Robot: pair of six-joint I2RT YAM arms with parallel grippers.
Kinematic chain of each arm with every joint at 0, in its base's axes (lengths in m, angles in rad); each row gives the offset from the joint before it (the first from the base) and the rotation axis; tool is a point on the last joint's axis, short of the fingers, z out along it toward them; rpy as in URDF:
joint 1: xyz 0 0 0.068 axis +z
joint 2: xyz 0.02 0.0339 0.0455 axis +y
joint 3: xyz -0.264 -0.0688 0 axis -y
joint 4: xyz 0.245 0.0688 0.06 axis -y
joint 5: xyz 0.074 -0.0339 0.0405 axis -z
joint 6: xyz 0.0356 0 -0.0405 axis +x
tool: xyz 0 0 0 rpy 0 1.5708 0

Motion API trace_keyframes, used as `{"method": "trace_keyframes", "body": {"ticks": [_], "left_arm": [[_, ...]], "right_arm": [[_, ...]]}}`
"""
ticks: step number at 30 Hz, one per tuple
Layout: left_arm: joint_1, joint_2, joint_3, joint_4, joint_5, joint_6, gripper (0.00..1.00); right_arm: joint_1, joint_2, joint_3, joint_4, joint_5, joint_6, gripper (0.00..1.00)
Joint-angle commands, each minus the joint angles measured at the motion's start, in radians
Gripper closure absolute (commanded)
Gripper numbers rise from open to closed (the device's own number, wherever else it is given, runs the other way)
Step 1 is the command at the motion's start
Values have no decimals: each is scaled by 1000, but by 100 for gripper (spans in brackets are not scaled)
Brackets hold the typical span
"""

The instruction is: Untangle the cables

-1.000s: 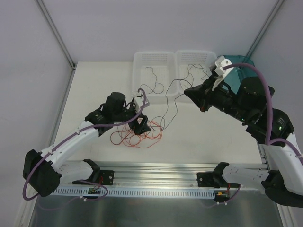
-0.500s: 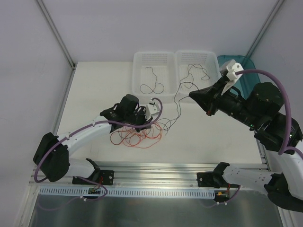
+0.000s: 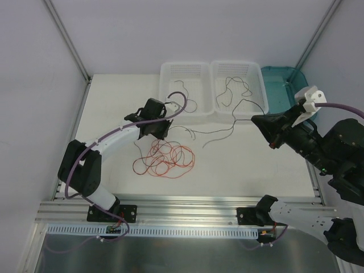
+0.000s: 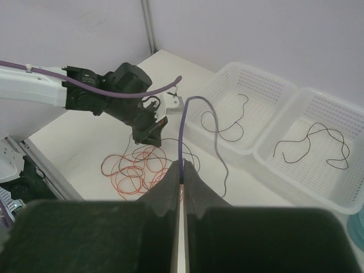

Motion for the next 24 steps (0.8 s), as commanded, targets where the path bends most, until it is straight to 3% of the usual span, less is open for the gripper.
{"method": "trace_keyframes", "body": {"ticks": [1,10,14,20,23,24], "left_arm": [[32,66,72,-136,-140,-127,100],[80,71,79,-203,-168,-173,100],[80,91,76,-257,-223,-156,100],[80,22,74,-274,-82,-175,100],[80,-53,41,-274,-65,-185,71],[80,-74,25,-274,-64,-187,52]], "right_arm": [[1,-20,40,-8,44,-19,99],[1,-20,84,-11,67,-44,99],[1,36,195,-30,47,-68,99],[0,164,272,17,31,-108,99],[-2,245,324,42,30,-122,99],[-2,264,348,48,33,-126,99]]}}
